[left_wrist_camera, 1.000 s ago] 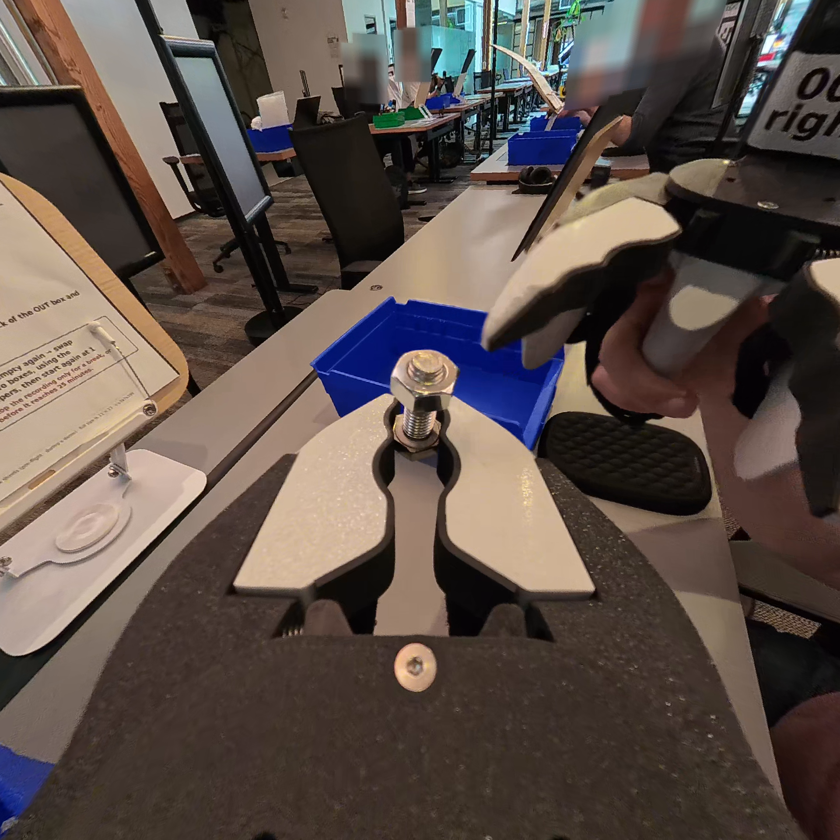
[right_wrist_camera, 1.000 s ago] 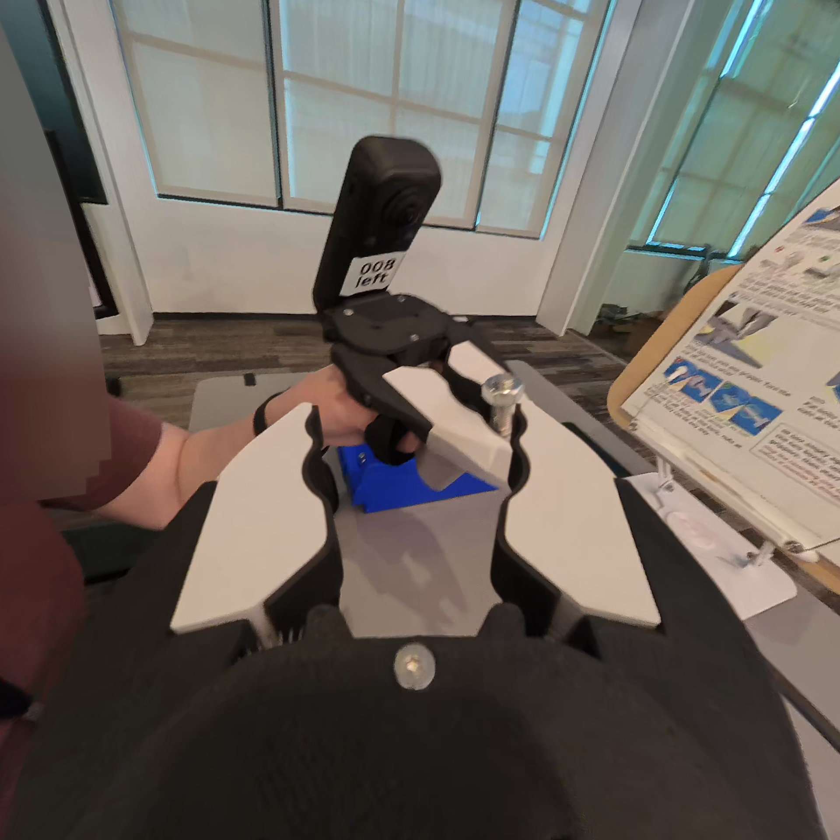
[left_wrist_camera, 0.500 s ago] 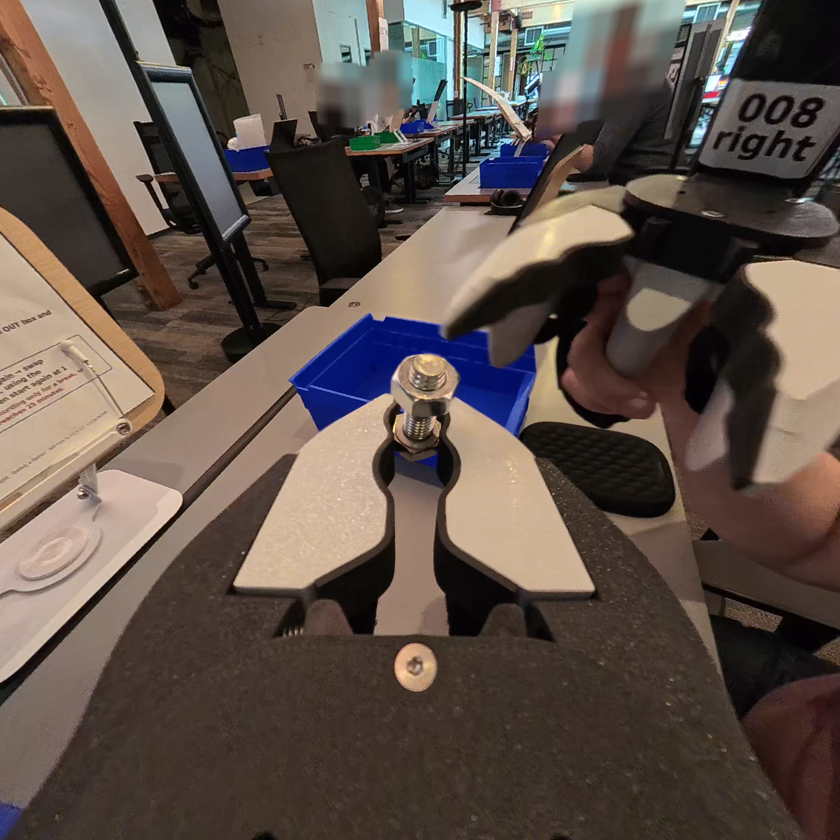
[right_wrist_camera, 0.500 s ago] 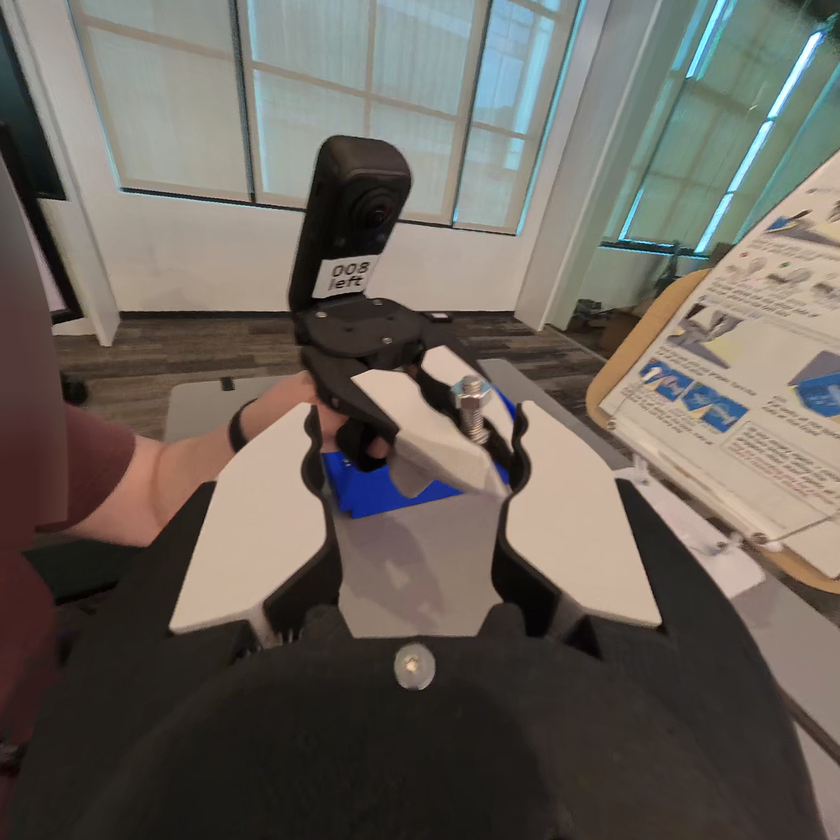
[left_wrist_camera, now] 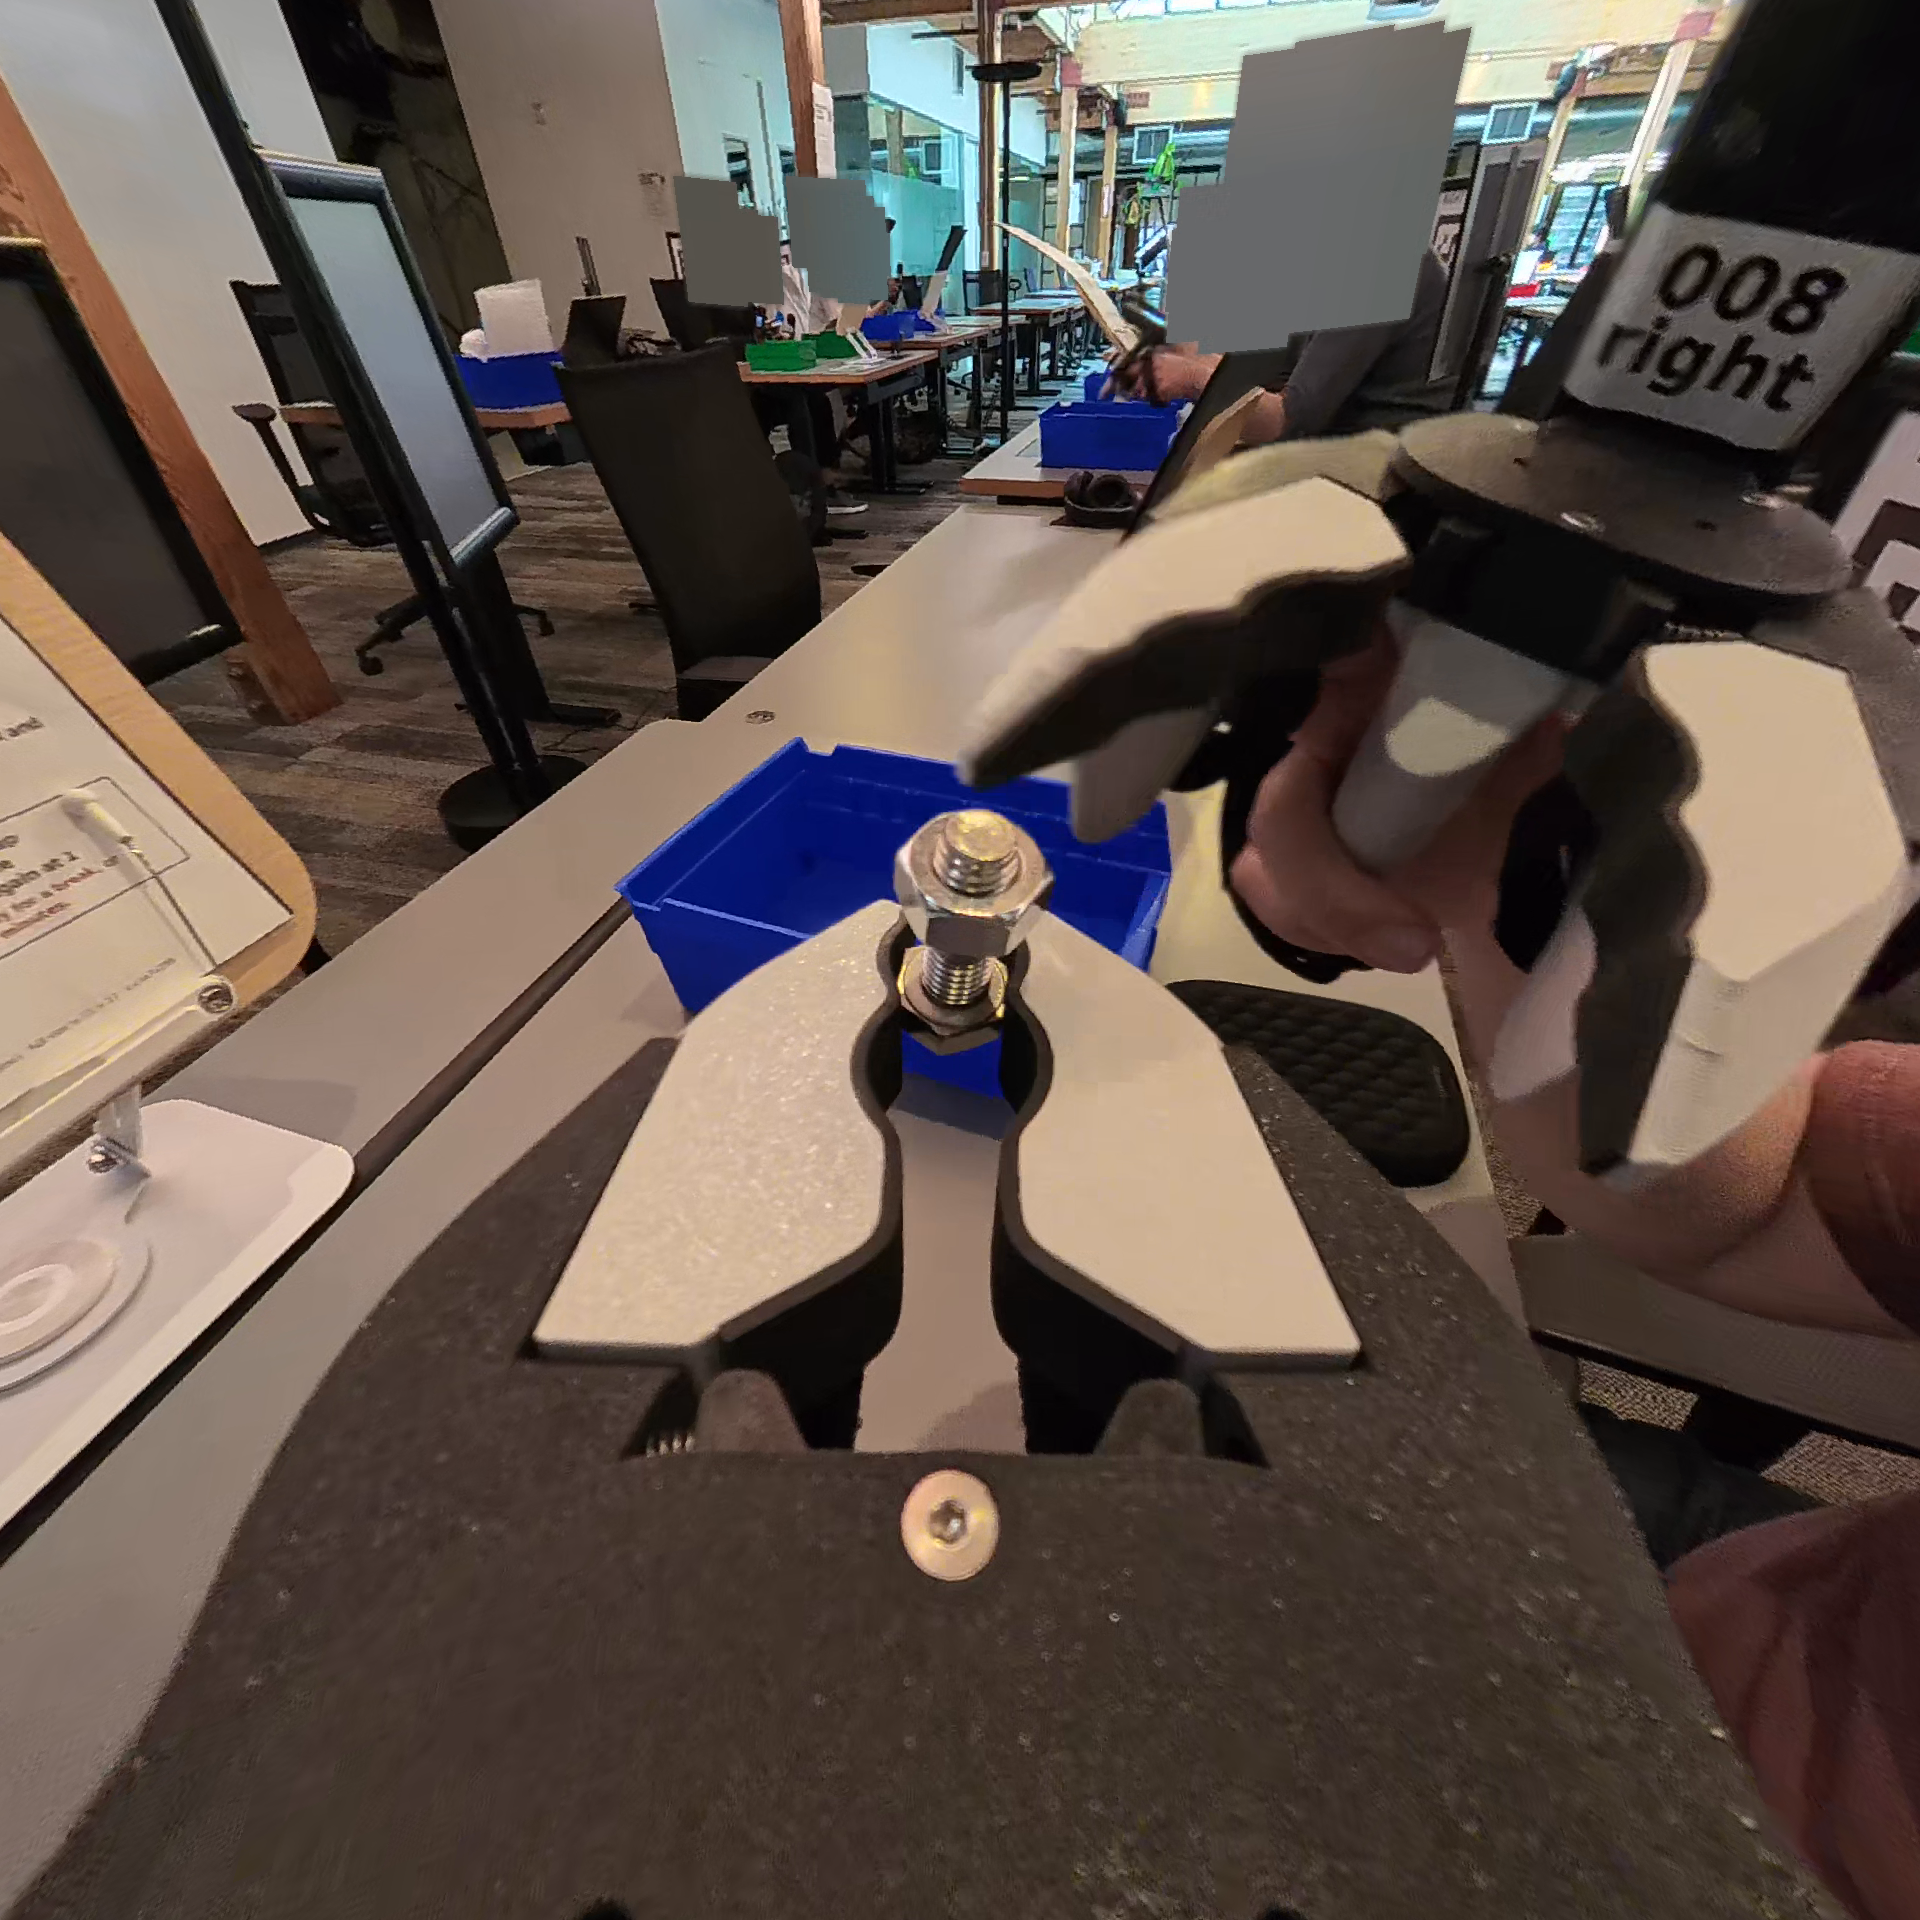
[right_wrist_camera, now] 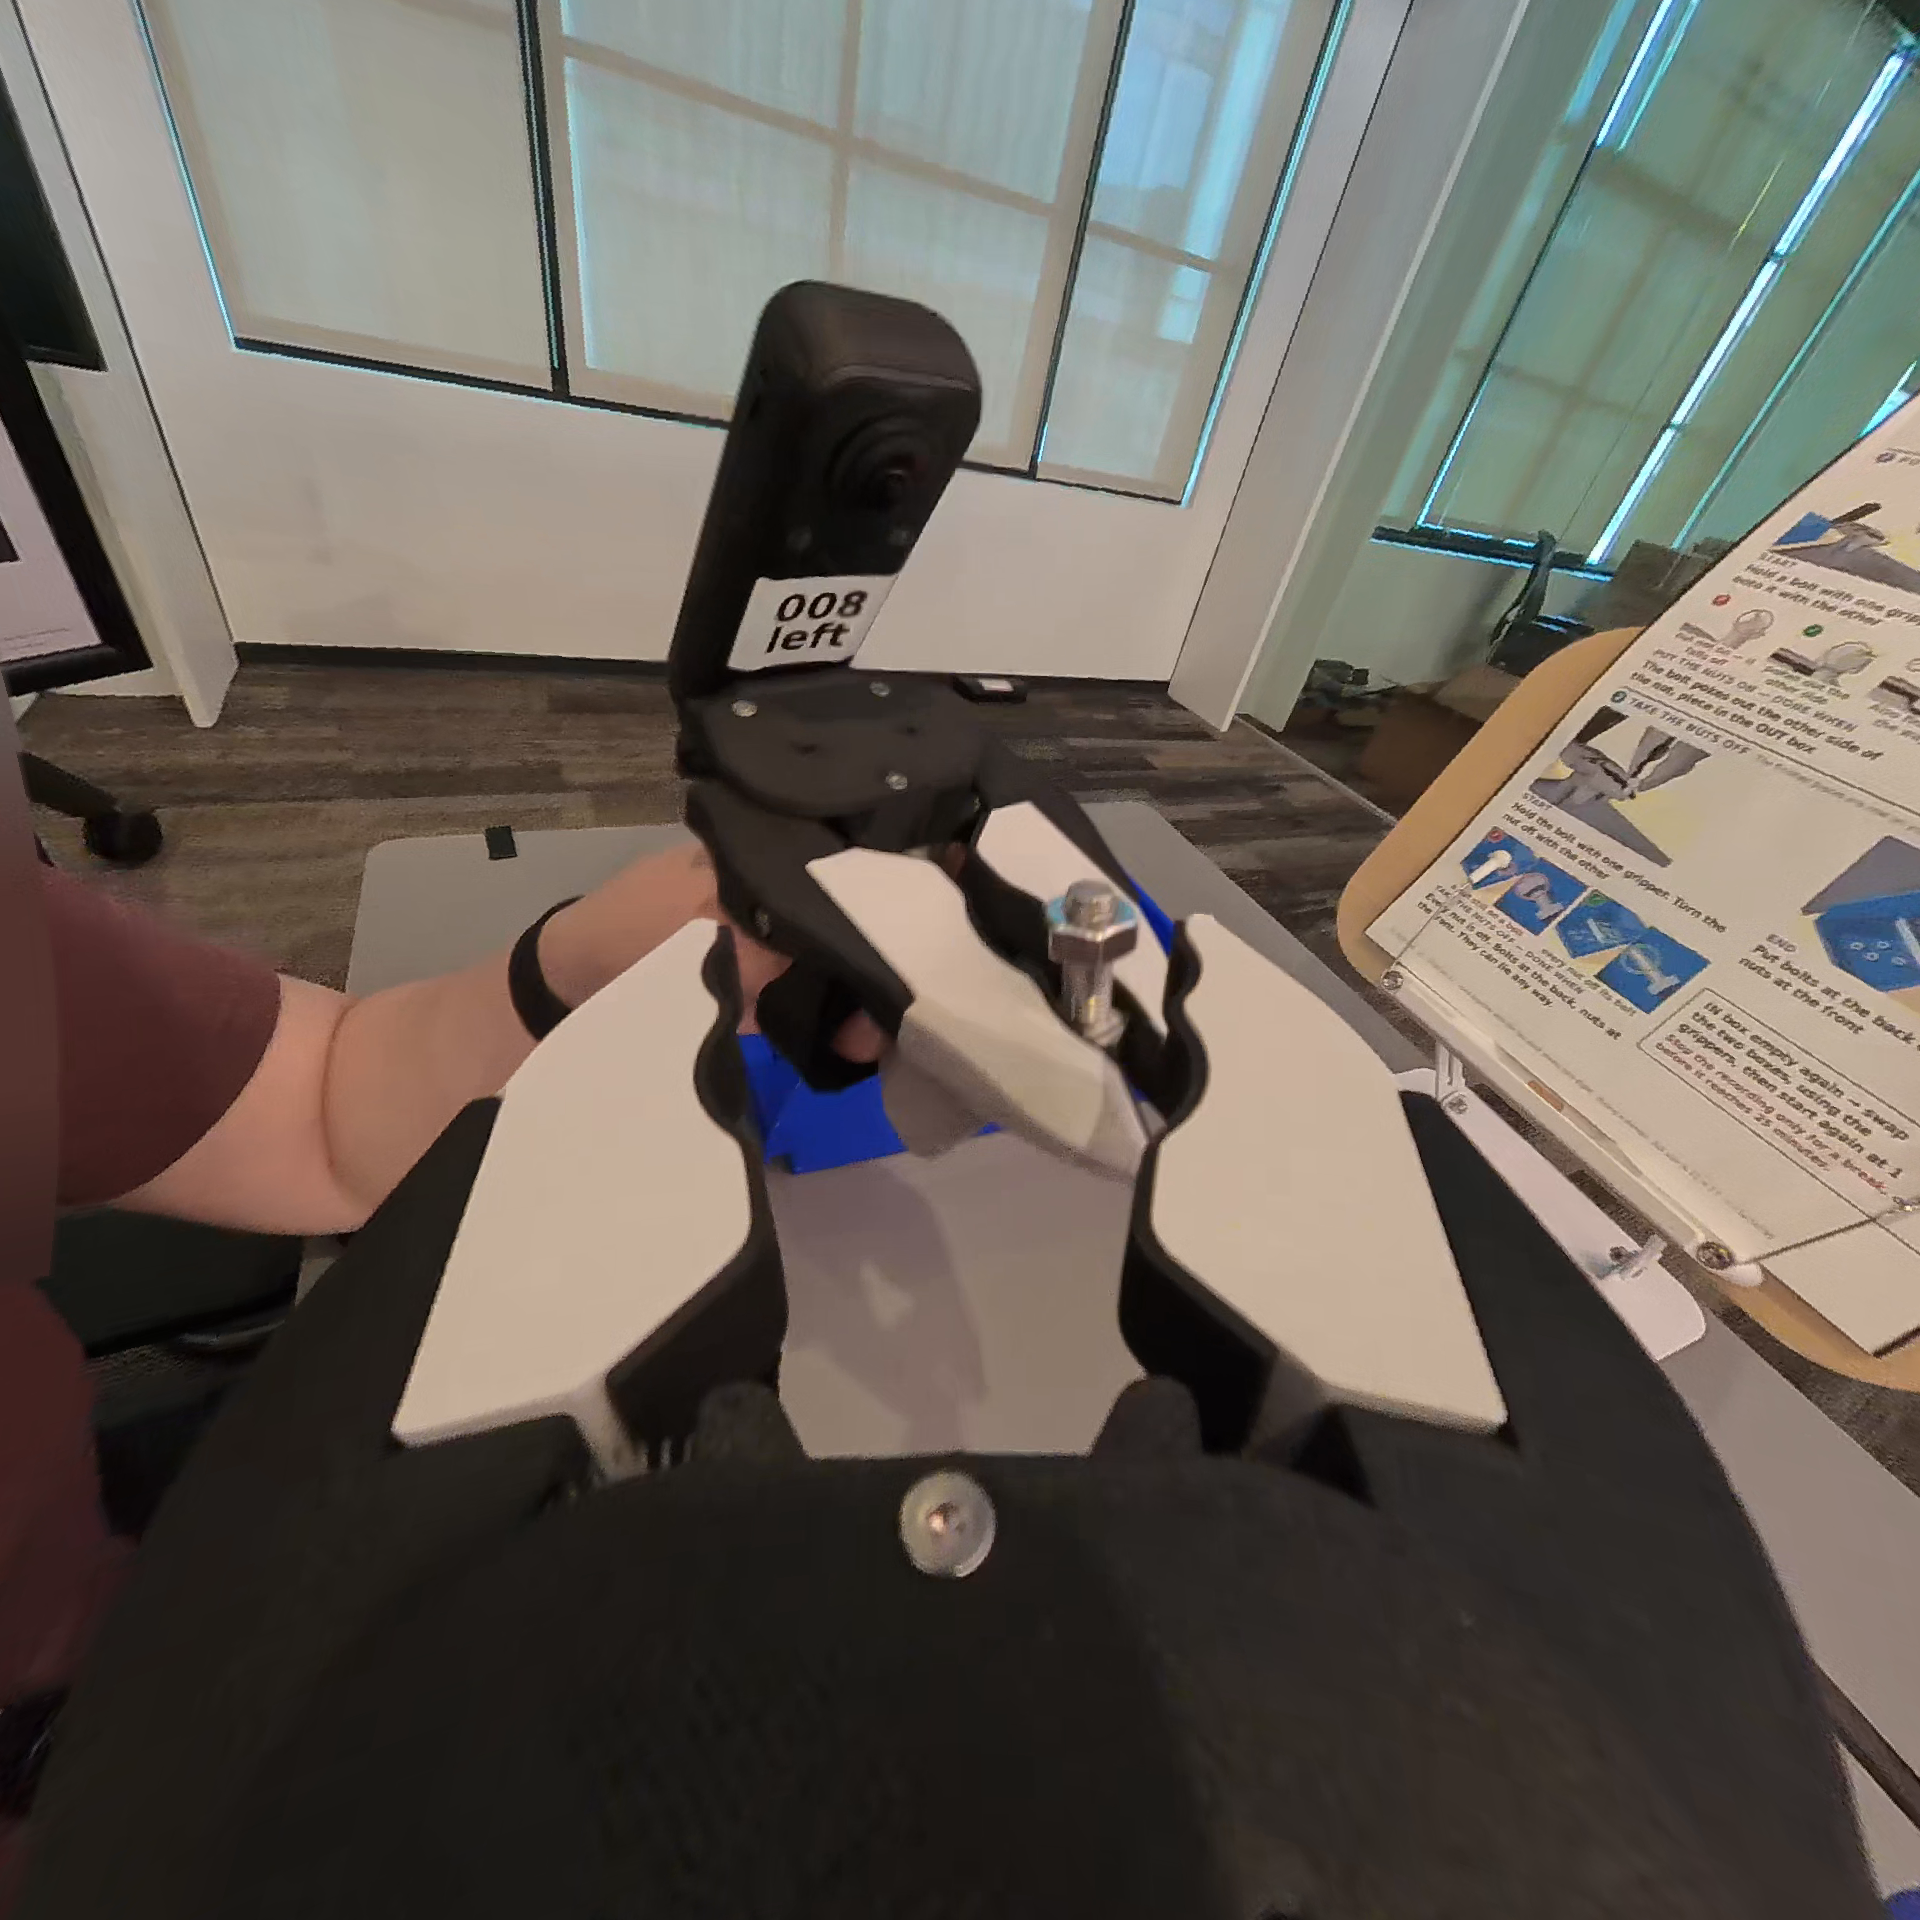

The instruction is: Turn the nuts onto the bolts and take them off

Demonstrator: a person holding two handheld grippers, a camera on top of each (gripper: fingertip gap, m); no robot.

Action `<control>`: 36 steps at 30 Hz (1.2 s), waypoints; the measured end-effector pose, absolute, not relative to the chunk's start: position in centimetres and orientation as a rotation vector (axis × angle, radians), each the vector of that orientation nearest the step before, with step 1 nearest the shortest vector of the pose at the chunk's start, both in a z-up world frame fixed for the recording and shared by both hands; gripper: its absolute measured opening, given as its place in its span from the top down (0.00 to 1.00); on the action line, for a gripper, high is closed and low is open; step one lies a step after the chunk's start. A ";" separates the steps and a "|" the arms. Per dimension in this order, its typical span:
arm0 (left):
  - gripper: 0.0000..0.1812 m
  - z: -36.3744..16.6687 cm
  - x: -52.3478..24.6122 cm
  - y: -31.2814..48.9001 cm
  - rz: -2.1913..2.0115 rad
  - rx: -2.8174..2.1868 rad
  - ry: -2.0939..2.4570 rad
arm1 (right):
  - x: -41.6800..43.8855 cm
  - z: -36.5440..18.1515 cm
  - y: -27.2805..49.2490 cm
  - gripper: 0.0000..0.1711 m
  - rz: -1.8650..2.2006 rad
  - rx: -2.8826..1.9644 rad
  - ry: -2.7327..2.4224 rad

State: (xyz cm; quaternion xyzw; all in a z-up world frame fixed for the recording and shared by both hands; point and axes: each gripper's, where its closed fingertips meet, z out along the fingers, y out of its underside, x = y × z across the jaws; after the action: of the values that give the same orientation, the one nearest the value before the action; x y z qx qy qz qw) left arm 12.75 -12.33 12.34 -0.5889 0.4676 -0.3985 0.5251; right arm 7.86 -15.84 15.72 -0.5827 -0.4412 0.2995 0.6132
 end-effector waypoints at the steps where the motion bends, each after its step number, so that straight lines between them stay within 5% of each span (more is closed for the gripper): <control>1: 0.93 12.2 12.9 -12.5 -0.955 -1.408 1.128 | 7.5 15.8 -15.5 0.54 0.698 -1.353 -1.024; 5: 0.93 11.9 13.0 -12.3 -0.926 -1.420 1.130 | 6.8 14.8 -15.7 0.51 0.734 -1.404 -1.059; 9: 0.93 12.2 12.5 -11.9 -0.953 -1.424 1.110 | 7.8 15.5 -17.5 0.60 0.747 -1.348 -1.056; 17: 0.93 12.3 12.9 -12.8 -0.989 -1.408 1.133 | 6.2 15.0 -15.8 0.50 0.766 -1.423 -1.063; 20: 0.93 12.5 12.4 -12.2 -0.985 -1.416 1.106 | 6.8 14.7 -16.9 0.63 0.745 -1.430 -1.073; 26: 0.93 12.6 12.3 -12.5 -1.047 -1.418 1.119 | 8.0 16.6 -15.9 0.63 0.715 -1.387 -0.983; 36: 0.93 11.5 13.2 -14.0 -0.982 -1.414 1.243 | 8.1 15.6 -15.3 0.90 0.634 -1.365 -1.155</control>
State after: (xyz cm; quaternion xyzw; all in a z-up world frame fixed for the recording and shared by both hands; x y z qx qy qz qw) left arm 13.23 -14.04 11.52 -0.5816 0.5111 -0.4037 0.4874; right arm 8.13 -15.25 15.65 -0.5845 -0.4947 0.2717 0.5829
